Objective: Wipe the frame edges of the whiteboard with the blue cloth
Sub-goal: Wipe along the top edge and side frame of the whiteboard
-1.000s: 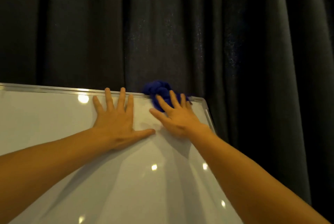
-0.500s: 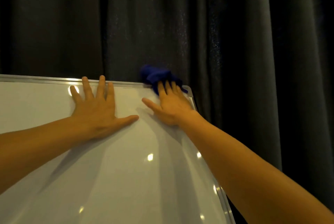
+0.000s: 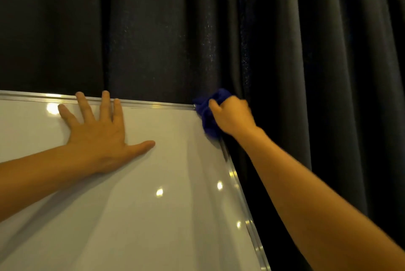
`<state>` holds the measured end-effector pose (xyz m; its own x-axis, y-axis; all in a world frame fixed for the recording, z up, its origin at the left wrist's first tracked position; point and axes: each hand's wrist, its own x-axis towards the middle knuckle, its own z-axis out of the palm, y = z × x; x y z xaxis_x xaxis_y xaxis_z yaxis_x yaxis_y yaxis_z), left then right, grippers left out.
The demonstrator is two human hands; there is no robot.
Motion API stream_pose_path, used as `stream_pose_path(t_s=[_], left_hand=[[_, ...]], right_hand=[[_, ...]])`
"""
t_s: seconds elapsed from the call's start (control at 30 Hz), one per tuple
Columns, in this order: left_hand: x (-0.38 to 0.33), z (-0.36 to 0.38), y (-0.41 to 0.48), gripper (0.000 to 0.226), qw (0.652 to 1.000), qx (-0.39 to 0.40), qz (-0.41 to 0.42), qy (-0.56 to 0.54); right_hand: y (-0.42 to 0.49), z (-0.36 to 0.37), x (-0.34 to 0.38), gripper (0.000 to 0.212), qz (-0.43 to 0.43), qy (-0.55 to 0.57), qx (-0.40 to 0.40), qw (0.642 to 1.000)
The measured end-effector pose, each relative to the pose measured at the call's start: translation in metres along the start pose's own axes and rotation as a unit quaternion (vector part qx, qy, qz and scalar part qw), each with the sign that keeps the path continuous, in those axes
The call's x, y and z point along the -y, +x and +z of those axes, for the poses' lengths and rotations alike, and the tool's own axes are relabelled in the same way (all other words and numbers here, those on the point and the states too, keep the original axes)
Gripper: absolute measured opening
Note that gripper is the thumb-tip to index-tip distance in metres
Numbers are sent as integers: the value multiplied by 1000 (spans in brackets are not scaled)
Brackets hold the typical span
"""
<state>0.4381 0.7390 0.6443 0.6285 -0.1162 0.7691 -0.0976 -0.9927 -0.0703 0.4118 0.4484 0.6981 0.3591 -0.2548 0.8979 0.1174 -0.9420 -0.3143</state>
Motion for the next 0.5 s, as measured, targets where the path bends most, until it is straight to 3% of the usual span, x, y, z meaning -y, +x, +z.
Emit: stream_pose_path(t_s=[0.13, 0.2, 0.27, 0.37, 0.5], left_hand=[[-1, -1, 0, 133, 1000, -3, -8, 6], [0, 2, 2, 133, 1000, -7, -11, 13], [2, 5, 3, 133, 1000, -12, -8, 12], [0, 8, 4, 133, 1000, -24, 15, 9], [-17, 13, 9, 129, 999, -35, 35, -8]], right_hand=[[40, 6, 24, 21, -40, -43, -36, 998], [34, 30, 27, 47, -59, -36, 59, 996], [16, 52, 24, 63, -38, 46, 133, 989], [-16, 66, 11, 73, -28, 98, 142, 985], [-75, 67, -18, 83, -58, 13, 113, 992]])
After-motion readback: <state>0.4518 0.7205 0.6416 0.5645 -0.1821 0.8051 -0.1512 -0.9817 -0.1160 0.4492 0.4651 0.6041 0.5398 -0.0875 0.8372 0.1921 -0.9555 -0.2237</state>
